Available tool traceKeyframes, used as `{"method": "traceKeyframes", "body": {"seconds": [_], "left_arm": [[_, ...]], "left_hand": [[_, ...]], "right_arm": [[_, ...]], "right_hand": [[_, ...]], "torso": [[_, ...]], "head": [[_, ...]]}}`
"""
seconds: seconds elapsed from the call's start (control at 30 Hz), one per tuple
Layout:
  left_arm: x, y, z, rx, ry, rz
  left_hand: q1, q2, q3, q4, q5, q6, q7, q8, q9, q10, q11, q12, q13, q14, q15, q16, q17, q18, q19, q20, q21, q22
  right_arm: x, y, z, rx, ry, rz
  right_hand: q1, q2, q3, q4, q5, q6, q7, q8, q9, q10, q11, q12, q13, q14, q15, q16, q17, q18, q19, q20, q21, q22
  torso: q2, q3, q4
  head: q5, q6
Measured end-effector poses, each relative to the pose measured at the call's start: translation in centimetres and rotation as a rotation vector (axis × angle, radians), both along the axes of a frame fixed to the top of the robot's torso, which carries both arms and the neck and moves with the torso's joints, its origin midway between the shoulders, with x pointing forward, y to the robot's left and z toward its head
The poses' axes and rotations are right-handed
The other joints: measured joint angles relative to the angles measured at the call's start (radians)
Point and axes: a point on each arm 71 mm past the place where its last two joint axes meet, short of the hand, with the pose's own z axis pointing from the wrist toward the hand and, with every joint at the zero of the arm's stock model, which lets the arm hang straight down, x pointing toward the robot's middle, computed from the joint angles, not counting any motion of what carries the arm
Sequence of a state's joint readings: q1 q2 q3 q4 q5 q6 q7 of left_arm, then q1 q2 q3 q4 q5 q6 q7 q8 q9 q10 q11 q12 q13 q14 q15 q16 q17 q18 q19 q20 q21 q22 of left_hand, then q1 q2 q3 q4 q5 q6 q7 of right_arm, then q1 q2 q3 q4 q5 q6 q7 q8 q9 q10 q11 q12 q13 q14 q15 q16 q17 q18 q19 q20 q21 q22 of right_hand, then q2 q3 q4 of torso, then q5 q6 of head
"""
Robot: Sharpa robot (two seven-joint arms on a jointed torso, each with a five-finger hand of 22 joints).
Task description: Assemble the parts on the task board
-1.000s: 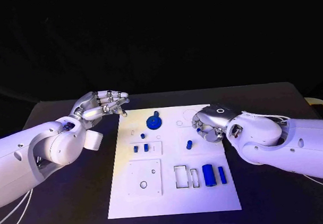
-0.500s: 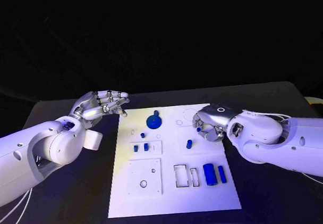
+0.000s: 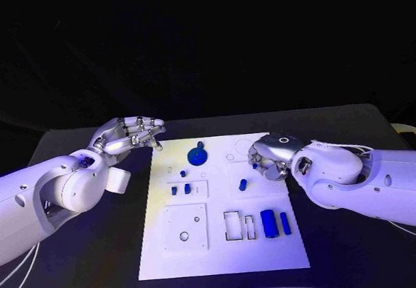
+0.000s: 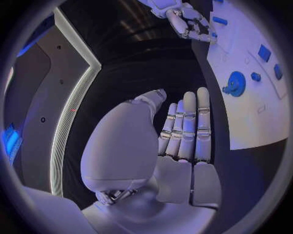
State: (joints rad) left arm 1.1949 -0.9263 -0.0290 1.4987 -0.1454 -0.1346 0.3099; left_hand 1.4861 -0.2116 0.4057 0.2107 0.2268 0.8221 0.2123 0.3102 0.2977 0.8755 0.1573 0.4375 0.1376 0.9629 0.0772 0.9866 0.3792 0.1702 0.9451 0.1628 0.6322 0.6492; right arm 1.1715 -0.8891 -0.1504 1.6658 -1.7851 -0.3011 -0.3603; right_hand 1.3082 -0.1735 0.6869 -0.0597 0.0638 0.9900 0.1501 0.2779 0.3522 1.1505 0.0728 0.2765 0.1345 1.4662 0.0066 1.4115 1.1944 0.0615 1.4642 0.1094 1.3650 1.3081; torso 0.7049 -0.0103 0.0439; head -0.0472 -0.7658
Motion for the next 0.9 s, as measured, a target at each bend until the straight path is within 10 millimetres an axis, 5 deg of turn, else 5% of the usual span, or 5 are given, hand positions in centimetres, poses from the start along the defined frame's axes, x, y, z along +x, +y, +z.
{"method": "traceKeyframes", "body": {"seconds": [0.9], "left_arm": [[-0.06,-0.03,-0.06,0.009,0.007,-0.01]], "left_hand": [[0.0,0.0,-0.003,-0.008,0.0,-0.014,-0.007,0.004,0.0,-0.023,0.002,0.01,0.001,-0.004,0.003,0.0,0.001,0.0,-0.004,0.004,0.0,0.002]], "right_arm": [[0.02,0.3,-0.04,-0.014,-0.012,-0.003]], "right_hand": [[-0.024,0.002,-0.015,0.004,-0.004,0.016,-0.006,0.0,0.002,0.011,-0.004,0.004,0.001,0.0,-0.007,0.0,-0.005,0.0,0.004,-0.004,0.011,0.0]], "torso": [[0.0,-0.0007,0.0002]], "head": [[0.0,-0.003]]}}
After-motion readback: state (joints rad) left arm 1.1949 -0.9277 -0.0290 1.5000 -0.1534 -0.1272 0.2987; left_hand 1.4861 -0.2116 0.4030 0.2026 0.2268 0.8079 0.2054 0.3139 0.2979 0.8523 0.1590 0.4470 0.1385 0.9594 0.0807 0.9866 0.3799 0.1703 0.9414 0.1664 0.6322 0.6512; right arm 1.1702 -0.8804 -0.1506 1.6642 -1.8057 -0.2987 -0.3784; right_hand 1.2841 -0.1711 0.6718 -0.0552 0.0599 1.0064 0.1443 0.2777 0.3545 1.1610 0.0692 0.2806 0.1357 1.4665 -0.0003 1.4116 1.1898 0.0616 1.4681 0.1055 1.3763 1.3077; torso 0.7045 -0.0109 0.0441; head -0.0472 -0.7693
